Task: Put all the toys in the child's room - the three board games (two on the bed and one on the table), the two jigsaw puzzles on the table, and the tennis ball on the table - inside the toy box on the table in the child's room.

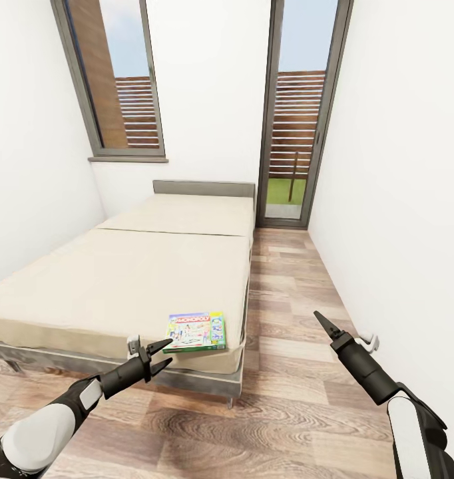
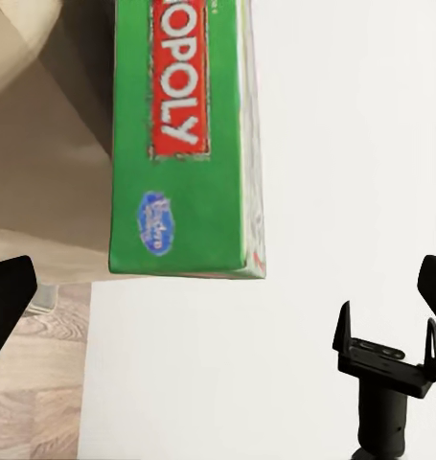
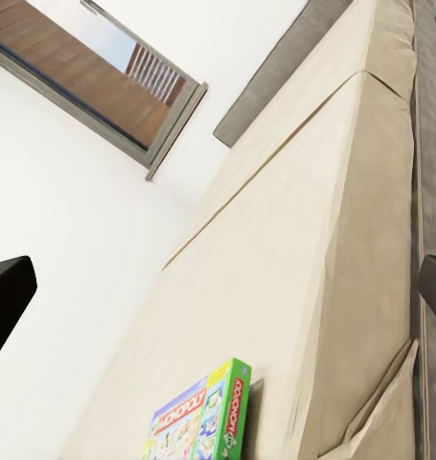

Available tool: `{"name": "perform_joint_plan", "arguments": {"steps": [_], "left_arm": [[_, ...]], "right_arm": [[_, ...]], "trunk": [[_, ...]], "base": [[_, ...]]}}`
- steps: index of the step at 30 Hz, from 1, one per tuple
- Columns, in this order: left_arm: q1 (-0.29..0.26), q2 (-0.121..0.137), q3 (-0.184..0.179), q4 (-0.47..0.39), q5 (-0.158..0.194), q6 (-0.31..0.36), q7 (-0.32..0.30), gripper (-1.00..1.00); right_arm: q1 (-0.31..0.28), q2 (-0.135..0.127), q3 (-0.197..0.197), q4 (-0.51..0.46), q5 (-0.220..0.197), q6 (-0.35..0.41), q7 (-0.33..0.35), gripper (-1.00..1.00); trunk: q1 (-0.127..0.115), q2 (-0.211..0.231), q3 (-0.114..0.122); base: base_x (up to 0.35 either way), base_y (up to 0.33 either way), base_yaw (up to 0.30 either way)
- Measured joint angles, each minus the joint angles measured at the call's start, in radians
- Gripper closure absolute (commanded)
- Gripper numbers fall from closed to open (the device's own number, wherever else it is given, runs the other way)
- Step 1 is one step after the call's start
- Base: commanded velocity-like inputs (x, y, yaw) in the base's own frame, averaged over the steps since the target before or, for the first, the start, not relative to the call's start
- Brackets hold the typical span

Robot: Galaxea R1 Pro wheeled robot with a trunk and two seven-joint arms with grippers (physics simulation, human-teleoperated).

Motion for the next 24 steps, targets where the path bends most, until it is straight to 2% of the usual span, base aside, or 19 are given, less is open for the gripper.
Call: {"name": "perform_joint_plan", "arguments": {"steps": [7, 24], "left_arm": [[0.0, 0.0, 0.0, 0.0, 0.0, 0.0, -0.025, -1.0], [0.0, 0.0, 0.0, 0.0, 0.0, -0.001, -0.03, -1.0]], "right_arm": [[0.0, 0.0, 0.0, 0.0, 0.0, 0.0, 0.0, -1.0], [0.0, 0.0, 0.0, 0.0, 0.0, 0.0, 0.0, -1.0]], "trunk": [[0.0, 0.0, 0.0], [0.0, 0.0, 0.0]], "base": [[0.0, 0.0, 0.0], [0.0, 0.0, 0.0]]}}
